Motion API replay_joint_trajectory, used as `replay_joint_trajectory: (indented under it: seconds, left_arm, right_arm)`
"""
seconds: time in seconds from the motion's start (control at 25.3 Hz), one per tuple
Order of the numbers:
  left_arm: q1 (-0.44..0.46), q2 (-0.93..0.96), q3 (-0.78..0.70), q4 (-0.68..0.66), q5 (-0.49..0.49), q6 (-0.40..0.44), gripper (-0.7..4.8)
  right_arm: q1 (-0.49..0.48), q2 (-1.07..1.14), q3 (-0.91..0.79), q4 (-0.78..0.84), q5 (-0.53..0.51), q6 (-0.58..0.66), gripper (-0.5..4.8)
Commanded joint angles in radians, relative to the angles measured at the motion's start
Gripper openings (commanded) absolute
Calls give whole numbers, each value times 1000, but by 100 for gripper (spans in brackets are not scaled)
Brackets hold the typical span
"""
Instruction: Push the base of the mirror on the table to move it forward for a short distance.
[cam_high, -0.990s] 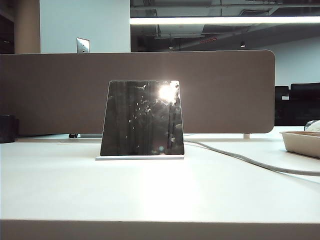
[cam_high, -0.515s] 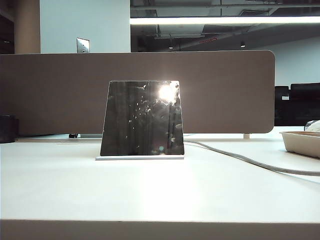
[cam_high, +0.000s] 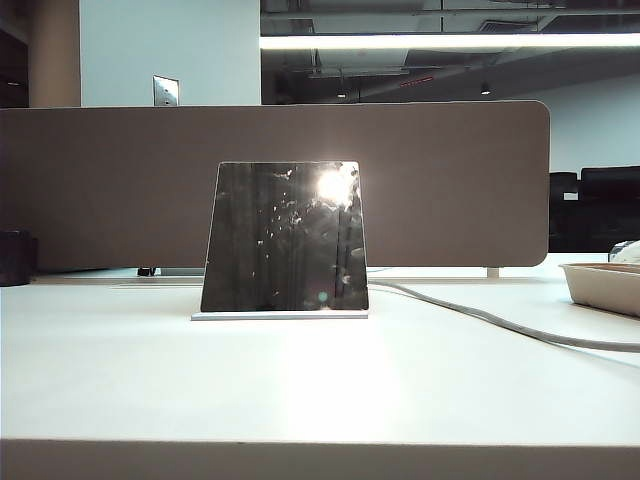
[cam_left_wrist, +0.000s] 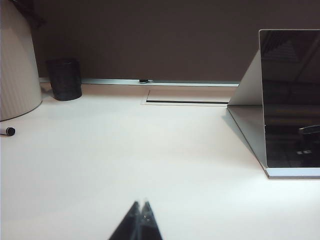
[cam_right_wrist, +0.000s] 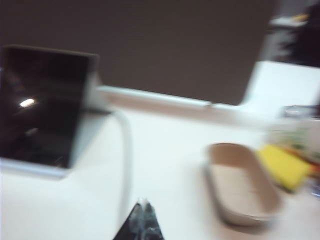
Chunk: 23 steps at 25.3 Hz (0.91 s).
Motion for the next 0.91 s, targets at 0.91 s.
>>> replay_joint_trajectory:
  seconds: [0.91]
  left_arm:
    - [1,0,1,9,4,4,-1]
  right_arm:
    - [-443,-200,-393,328,-263,20,0]
